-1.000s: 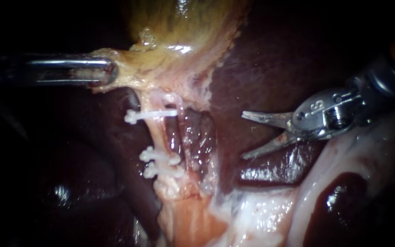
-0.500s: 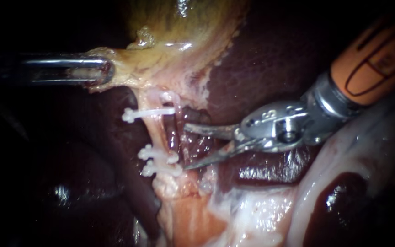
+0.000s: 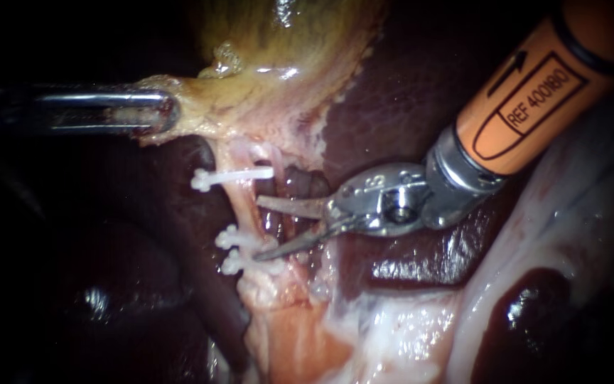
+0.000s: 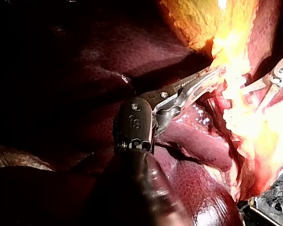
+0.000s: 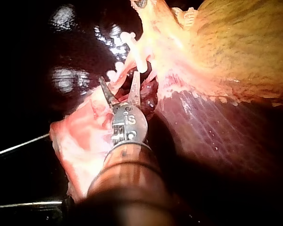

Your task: Go to the cutting position left tube

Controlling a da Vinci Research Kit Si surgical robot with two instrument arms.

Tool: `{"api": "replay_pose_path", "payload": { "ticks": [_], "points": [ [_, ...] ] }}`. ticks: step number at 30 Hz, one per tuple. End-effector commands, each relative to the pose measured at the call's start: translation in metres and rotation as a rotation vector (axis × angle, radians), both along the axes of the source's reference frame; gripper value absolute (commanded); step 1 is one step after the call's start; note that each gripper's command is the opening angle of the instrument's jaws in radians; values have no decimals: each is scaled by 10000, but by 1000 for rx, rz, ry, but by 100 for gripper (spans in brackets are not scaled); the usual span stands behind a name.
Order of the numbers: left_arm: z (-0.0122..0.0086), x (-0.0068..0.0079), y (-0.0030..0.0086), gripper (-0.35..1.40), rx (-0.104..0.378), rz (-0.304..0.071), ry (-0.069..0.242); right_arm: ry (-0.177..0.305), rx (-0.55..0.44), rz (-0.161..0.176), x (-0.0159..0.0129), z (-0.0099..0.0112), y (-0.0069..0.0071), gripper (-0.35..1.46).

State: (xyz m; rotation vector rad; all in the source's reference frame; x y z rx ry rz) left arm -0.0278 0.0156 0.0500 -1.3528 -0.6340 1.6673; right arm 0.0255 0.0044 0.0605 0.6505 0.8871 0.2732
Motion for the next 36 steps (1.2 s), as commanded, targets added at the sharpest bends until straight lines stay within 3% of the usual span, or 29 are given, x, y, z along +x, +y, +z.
{"api": "replay_pose_path", "payload": {
  "ticks": [1,9,16,22,26,32,36],
  "points": [
    [0,-1,0,-35,0,0,0,-2,4,9,6,2,1,135],
    [1,-2,0,-35,-1,-3,3,16,56,25,36,22,0,136],
    [1,-4,-1,-35,-1,-2,2,103,130,55,62,22,2,138],
    [1,-4,-1,-35,-1,-2,2,183,228,70,70,2,-1,138],
    [0,-4,-1,-35,-1,-2,2,245,284,55,69,-20,2,138],
    [0,-4,-1,-35,-1,-2,2,288,324,43,63,-45,0,138],
    [0,-4,-1,-35,-1,-2,2,291,331,40,63,-52,0,138]
  ]
}}
